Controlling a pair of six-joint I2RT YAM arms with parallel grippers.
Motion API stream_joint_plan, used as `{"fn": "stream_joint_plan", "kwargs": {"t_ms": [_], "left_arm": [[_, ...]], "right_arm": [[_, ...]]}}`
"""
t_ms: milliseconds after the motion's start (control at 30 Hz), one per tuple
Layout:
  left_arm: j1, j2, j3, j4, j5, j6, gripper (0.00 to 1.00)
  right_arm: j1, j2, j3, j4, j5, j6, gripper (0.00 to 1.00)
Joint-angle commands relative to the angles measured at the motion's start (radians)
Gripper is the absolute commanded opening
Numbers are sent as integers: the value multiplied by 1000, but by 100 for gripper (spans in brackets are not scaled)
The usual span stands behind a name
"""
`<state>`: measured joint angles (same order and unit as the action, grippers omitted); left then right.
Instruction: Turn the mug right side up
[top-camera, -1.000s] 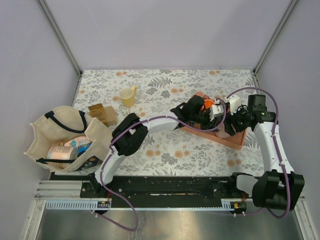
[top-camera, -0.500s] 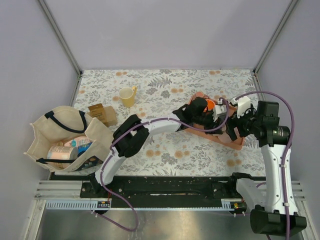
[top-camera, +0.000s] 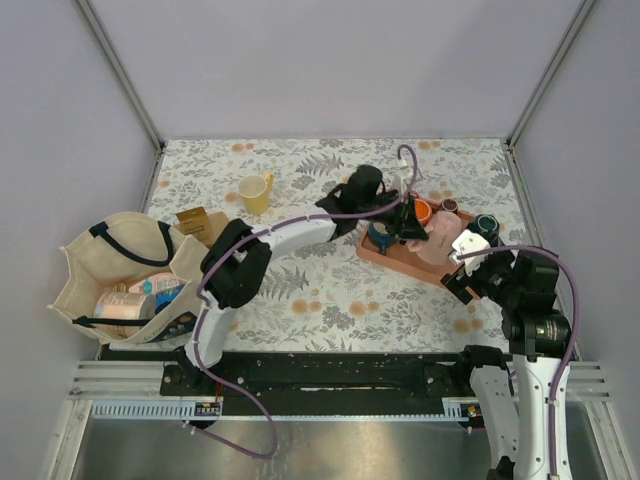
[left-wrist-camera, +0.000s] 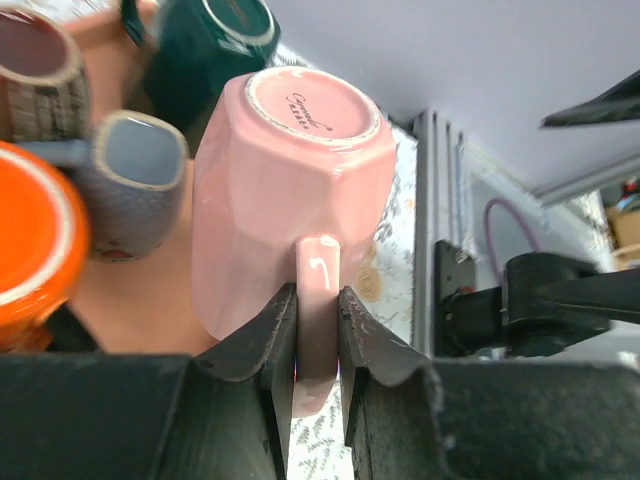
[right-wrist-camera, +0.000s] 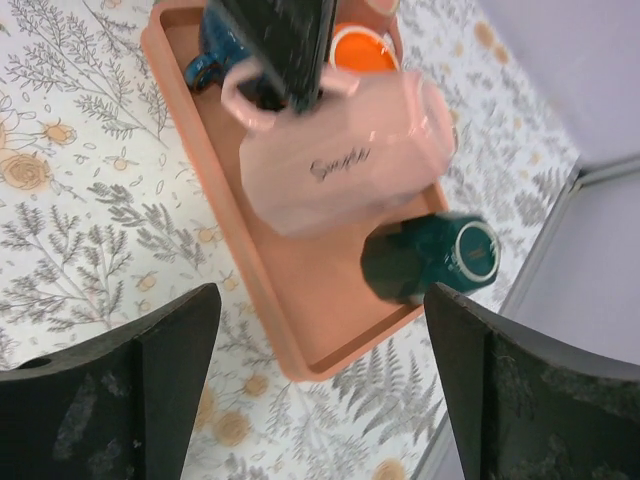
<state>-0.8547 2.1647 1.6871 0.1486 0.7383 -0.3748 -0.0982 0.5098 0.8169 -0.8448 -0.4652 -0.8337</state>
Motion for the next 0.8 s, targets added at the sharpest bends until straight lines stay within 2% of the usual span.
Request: {"fn": "stream_joint_plan", "kwargs": {"t_ms": [0,133,233,267,367,433,467,600,667,767], "left_arm": [[86,-221,-6,250,90,-209,0],[150,-284,-26,241,59,-280,0],[204,-299,-18,233,39,-331,0],[219,-299,-7,221,29,-355,0],[272,-304,31,152,16,-385,0],[298,-313,75,39,10,-359,0],[313,-322,82,13,25,-343,0],[356,-365,80,-127,56,-274,0],[365,-397,66,-167,99,-239,0],[396,-401,68,-184,122,-308,0]], "right_arm": [[6,16,-7,157,-90,-126,92],[34,45,-9,263,-98,-143,92],[93,81,-13,350,-58,-191,93],[150,91,-24,398,-18,-197,93],[262,140,-45,602,55,-183,92],[320,168,-79,787,92,-156,89],[346,192,-100,905,94,-162,89],[434,304,-148,1180,93,-203,86],[468,346,-159,1243,64,-249,85],[520,400,-154,1251,40,-301,85]]}}
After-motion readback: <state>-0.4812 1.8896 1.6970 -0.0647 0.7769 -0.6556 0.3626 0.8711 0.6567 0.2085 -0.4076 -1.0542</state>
